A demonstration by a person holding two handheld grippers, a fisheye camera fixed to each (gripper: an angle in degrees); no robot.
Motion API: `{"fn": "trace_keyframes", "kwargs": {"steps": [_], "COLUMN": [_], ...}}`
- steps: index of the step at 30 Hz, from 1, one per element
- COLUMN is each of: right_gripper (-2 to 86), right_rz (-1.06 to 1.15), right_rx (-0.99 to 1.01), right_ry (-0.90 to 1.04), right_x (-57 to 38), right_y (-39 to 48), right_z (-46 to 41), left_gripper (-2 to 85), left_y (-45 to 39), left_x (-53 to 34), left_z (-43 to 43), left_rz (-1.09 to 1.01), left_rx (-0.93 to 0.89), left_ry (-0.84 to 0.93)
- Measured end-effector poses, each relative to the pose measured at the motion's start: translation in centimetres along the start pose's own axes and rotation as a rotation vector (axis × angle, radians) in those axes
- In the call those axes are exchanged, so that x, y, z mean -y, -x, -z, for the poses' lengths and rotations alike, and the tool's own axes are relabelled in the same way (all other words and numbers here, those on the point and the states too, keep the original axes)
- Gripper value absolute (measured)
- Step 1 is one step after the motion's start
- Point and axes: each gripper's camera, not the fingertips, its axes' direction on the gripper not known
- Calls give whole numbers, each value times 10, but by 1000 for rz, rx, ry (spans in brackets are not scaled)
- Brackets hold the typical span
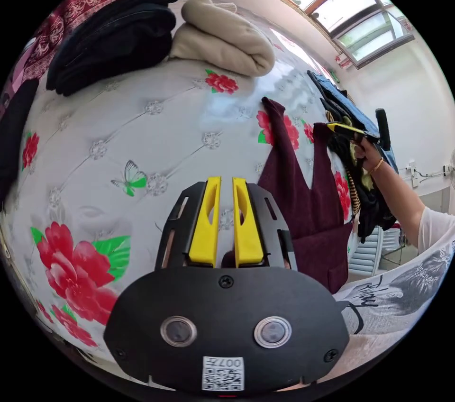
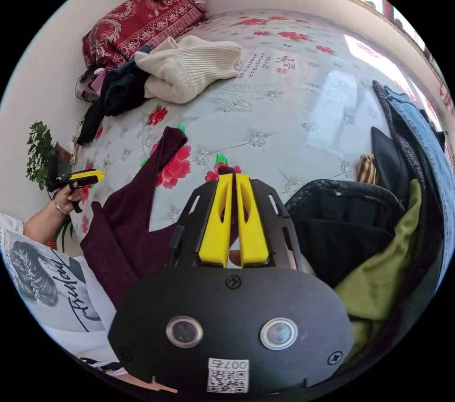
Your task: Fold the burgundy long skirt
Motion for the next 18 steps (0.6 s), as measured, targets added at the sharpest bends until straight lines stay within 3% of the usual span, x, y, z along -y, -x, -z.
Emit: {"fn": "trace_keyframes", "kwargs": {"steps": [8, 13, 18], "right_gripper": [-2, -2, -3], "right_rz": [222, 363, 394], "right_rx": [222, 262, 229], "right_ry": [-262, -237, -55], "right_x": [-106, -175, -237], "right_y": [118, 199, 256], "right_z": [133, 161, 113], "left_gripper": [38, 35, 29], "left_y": [0, -13, -16], "left_x": [-73, -112, -150], "left_z": [29, 46, 50], "left_rz": [27, -44, -72], "left_rx": [-3, -36, -60], "left_ry": [-2, -22, -9]}}
